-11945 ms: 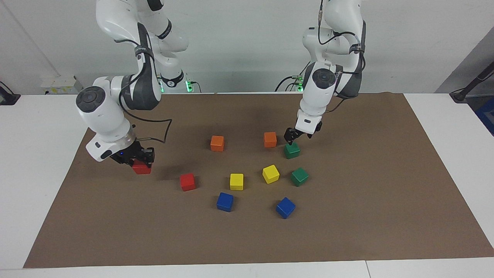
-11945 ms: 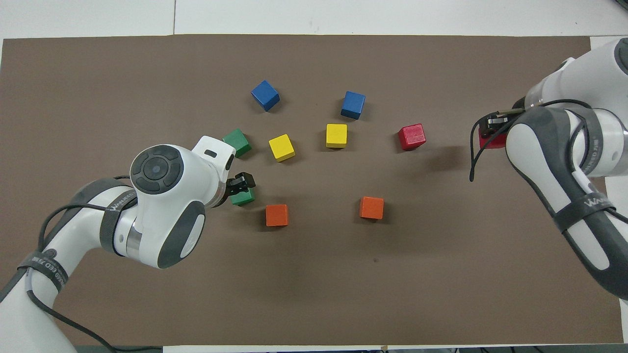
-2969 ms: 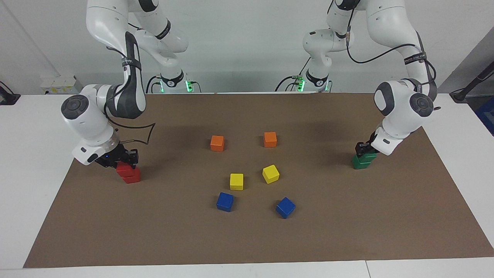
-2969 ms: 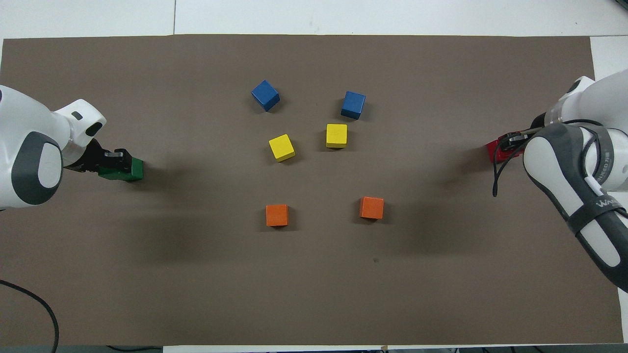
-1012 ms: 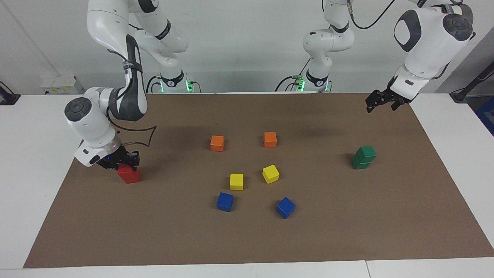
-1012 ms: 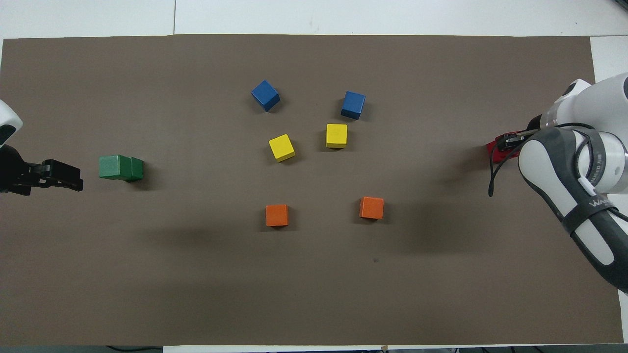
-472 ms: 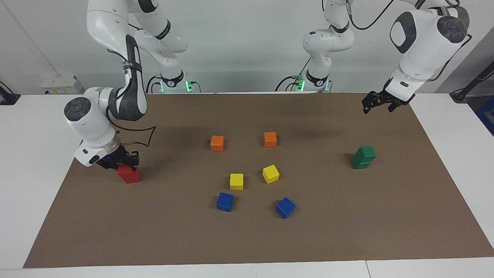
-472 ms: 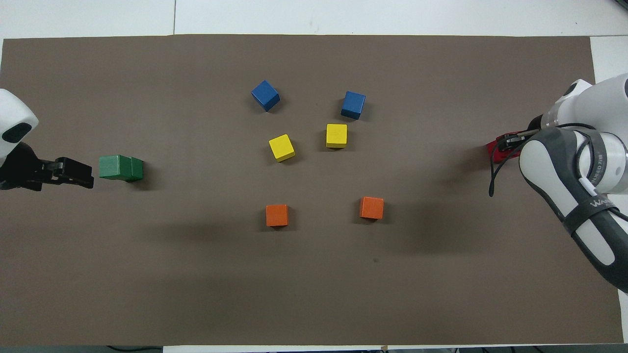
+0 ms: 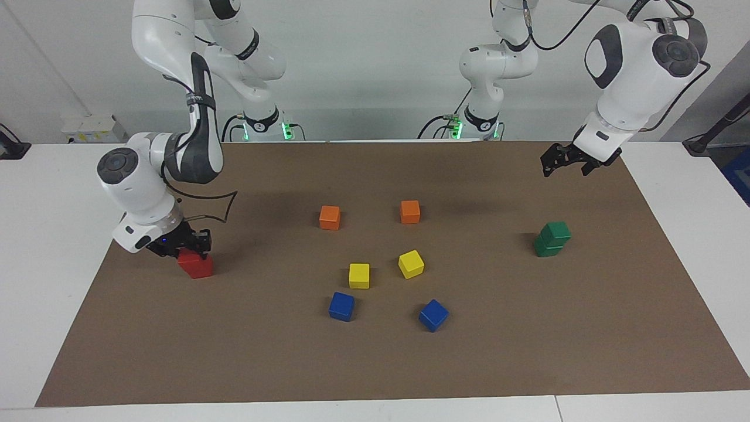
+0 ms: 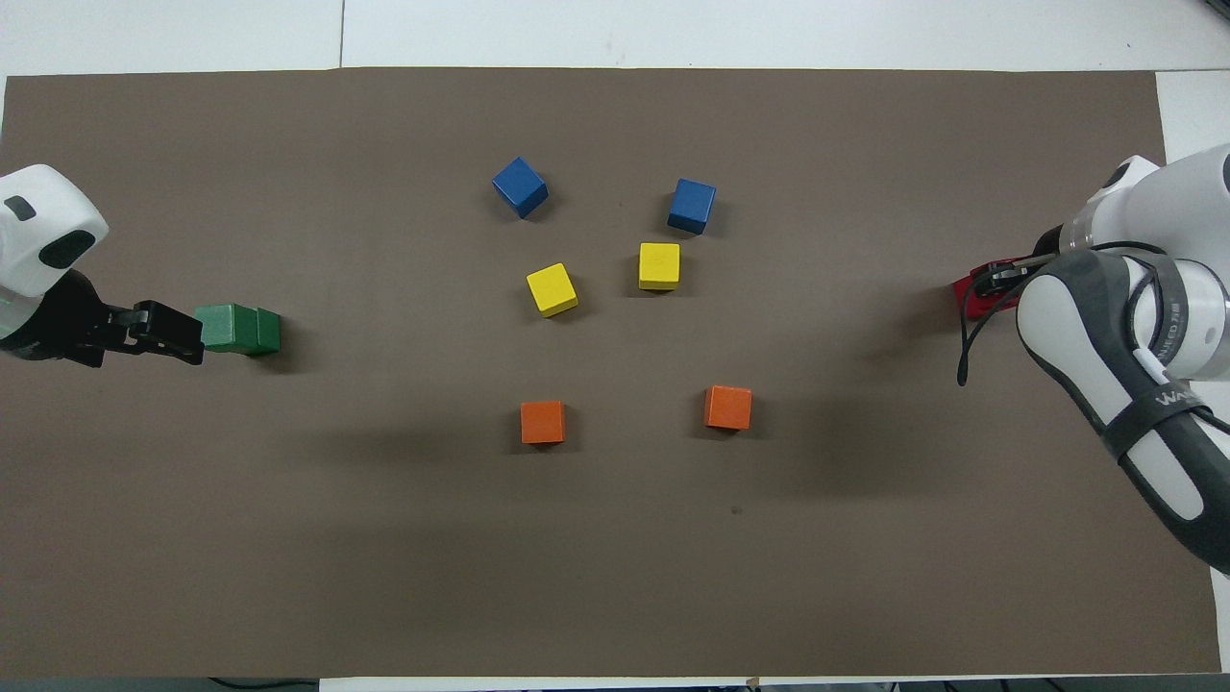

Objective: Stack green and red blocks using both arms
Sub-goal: 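Withdraw the left gripper from the green stack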

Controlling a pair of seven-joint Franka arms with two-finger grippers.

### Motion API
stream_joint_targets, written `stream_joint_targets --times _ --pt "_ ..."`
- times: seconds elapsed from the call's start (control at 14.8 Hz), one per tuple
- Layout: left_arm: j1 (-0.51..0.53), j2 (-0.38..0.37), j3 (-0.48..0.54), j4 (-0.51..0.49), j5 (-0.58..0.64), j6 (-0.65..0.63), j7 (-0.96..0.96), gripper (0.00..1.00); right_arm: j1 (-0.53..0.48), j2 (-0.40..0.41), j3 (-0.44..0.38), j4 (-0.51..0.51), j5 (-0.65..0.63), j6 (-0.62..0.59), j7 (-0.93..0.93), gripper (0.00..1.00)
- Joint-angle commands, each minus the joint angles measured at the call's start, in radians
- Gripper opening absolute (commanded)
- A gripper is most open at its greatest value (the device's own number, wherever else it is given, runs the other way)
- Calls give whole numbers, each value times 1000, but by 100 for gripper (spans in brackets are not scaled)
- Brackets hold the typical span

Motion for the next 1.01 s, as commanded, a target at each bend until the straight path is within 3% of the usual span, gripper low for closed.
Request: stream_joint_targets --times 0.0,0.61,0.94 --pt "-9 -27 11 11 -8 -19 -7 100 -9 -12 7 -33 2 32 10 100" --pt "-15 -24 5 10 -8 50 -1 100 -10 -8 7 -16 2 21 13 100" --pt "-21 -24 5 8 -31 58 -4 100 -1 -52 15 44 5 -48 19 100"
